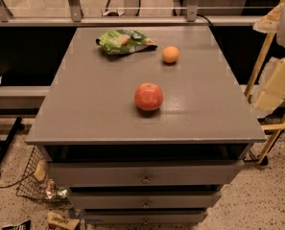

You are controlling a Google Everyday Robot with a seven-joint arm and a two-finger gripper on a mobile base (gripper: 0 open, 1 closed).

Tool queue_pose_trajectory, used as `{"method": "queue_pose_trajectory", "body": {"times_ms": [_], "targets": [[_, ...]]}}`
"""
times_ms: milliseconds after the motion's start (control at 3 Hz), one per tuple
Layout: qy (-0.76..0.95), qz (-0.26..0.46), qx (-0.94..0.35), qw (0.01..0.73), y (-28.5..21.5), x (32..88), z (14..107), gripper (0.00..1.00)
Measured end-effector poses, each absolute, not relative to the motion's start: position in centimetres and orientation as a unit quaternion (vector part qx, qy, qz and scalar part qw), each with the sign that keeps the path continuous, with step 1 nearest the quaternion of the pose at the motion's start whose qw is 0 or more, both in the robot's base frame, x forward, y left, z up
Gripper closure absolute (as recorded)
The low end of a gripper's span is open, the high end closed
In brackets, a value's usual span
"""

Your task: Pick apple

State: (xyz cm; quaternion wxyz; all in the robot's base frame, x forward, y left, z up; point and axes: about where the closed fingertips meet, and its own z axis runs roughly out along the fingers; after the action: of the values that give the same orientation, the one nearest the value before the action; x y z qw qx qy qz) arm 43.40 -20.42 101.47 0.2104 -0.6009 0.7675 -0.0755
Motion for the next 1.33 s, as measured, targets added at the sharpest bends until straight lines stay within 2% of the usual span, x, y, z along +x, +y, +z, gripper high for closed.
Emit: {"method": "queue_pose_trajectory", "body": {"times_ms": [333, 667, 1333], "targets": [[0.768, -0.079, -0.597, 0.218, -19.8, 43.7, 101.8, 0.0], [0.772, -0.064, -0.587, 0.233, -16.5, 46.7, 101.0, 0.0], [0.773, 0.046, -0.583, 0.246, -9.2, 54.1, 96.0, 0.0]]}}
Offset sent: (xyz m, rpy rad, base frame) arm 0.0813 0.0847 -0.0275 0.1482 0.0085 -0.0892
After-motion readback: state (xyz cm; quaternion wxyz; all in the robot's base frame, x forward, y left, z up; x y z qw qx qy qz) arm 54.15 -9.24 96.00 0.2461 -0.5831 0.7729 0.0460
